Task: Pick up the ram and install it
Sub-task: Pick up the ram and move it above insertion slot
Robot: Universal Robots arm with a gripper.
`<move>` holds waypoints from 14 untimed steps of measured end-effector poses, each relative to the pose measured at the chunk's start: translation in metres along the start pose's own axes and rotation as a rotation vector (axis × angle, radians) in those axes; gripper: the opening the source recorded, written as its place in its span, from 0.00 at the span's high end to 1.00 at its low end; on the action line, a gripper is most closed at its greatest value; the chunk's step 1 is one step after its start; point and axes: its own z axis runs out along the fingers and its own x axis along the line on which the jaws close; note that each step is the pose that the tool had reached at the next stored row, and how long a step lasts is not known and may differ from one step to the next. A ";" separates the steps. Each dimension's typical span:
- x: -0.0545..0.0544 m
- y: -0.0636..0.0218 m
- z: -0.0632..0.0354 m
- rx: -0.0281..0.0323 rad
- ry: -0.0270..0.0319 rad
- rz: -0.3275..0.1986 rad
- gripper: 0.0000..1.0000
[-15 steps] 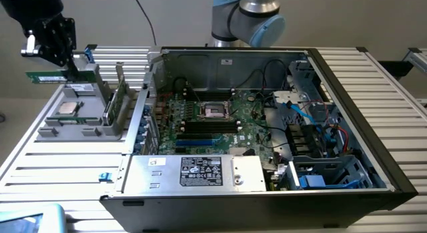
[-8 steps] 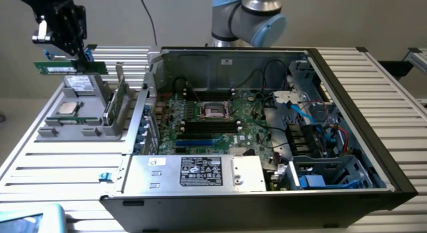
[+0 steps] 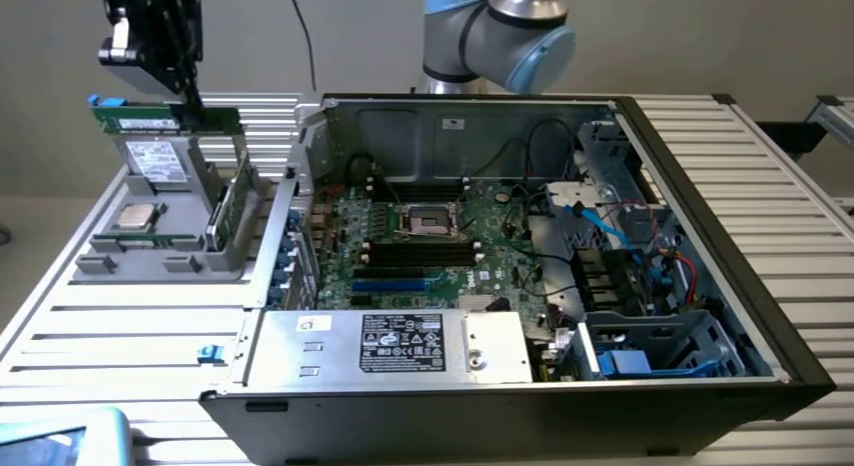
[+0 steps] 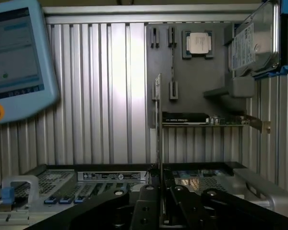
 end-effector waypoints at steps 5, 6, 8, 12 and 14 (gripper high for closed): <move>0.000 -0.0208 -0.0033 -0.0090 0.0001 0.000 0.86; 0.000 -0.0251 -0.0038 -0.0105 0.0002 0.000 0.86; 0.000 -0.0341 -0.0042 -0.0114 0.0003 0.000 0.86; -0.001 -0.0524 -0.0049 -0.0116 0.0002 0.000 0.86; -0.001 -0.0614 -0.0053 -0.0116 -0.0003 0.000 0.86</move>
